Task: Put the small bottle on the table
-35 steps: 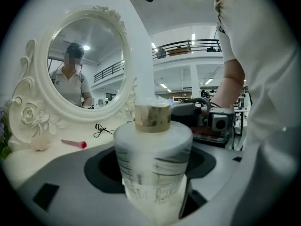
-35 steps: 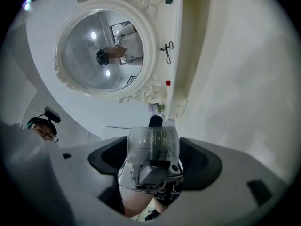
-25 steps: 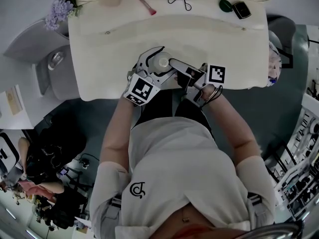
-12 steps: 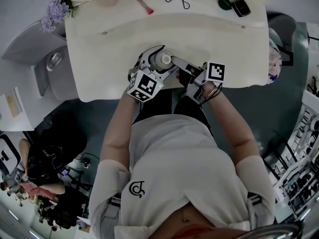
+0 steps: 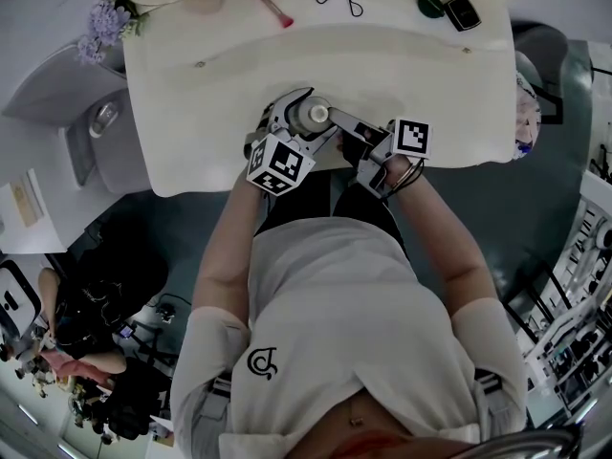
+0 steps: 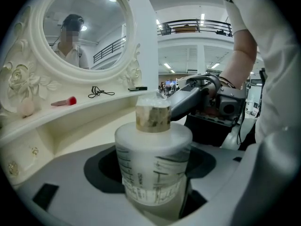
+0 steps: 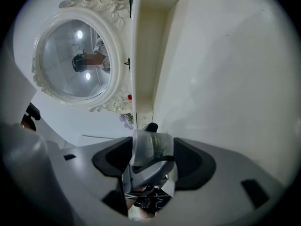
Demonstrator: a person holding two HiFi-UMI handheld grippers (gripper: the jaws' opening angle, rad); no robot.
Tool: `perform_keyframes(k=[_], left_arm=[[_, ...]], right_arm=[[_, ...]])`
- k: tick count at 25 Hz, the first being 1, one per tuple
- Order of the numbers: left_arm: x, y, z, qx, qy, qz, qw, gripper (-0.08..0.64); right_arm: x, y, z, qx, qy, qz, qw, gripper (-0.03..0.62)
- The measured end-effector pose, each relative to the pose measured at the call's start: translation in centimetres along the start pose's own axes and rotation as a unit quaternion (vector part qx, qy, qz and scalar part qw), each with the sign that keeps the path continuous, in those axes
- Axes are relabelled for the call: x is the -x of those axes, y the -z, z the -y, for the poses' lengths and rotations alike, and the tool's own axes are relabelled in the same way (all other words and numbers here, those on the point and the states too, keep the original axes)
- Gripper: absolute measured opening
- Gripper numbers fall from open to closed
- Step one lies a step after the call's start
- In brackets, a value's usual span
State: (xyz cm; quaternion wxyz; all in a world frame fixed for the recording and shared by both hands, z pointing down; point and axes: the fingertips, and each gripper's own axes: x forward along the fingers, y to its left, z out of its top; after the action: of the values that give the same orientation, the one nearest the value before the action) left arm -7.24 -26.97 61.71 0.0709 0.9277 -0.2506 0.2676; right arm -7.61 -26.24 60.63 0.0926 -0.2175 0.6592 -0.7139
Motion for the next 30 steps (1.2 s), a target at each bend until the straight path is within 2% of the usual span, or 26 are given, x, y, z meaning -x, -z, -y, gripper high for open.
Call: perform_keyframes(k=[6,8,12,15,18,20,23,25,28,30], left_arm=[[0.0,0.4,0.1,-0.003,0.007,-0.008,0.9999,0.351],[0.4,0.4,-0.3,-0.004,-0.008,-0.002,1.0,0.387],[1.5,-0.1,-0.6,0.02,-0.023,0.022,0.9993,0.405],[2.2,-0.3,-0.4,0.026,-0.026,0.024,0.999,0.405],[3.0,-1.1,-0.6,0.041,-0.036,0.035,0.9979,0.403],[4.0,-2.0,-0.8,0.053,-0.048,0.048,0.9963,0.403],[5.7,-3.6,-0.7,0.051,-0.057,0.063,0.995,0.402],[6.9,-5.3,-1.1,0.049,-0.075,0.084,0.9924,0.369],[8.7,-7.1,-2.2,0.054,-0.117,0.107,0.9859,0.199],[9.7,-7.9,-2.6,0.064,-0.135,0.117,0.9818,0.119]], right_arm=[[-0.4,0.4,0.1,0.017,0.016,-0.01,1.0,0.285],[-0.5,0.6,0.3,0.02,0.027,-0.016,0.999,0.29],[-0.4,0.6,0.6,0.011,0.03,-0.008,0.999,0.295],[-0.3,0.6,0.7,0.012,0.041,0.001,0.999,0.291],[-0.2,0.3,-0.1,0.009,0.037,0.017,0.999,0.209],[0.3,-0.1,-1.0,-0.013,0.023,0.038,0.999,0.138],[1.2,-0.6,-2.6,-0.027,0.002,0.061,0.998,0.07],[1.6,-1.1,-3.6,0.005,0.003,0.063,0.998,0.02],[2.0,-1.2,-5.9,0.071,0.002,0.058,0.996,0.008],[2.1,-0.7,-7.7,0.098,-0.007,0.054,0.994,0.008]])
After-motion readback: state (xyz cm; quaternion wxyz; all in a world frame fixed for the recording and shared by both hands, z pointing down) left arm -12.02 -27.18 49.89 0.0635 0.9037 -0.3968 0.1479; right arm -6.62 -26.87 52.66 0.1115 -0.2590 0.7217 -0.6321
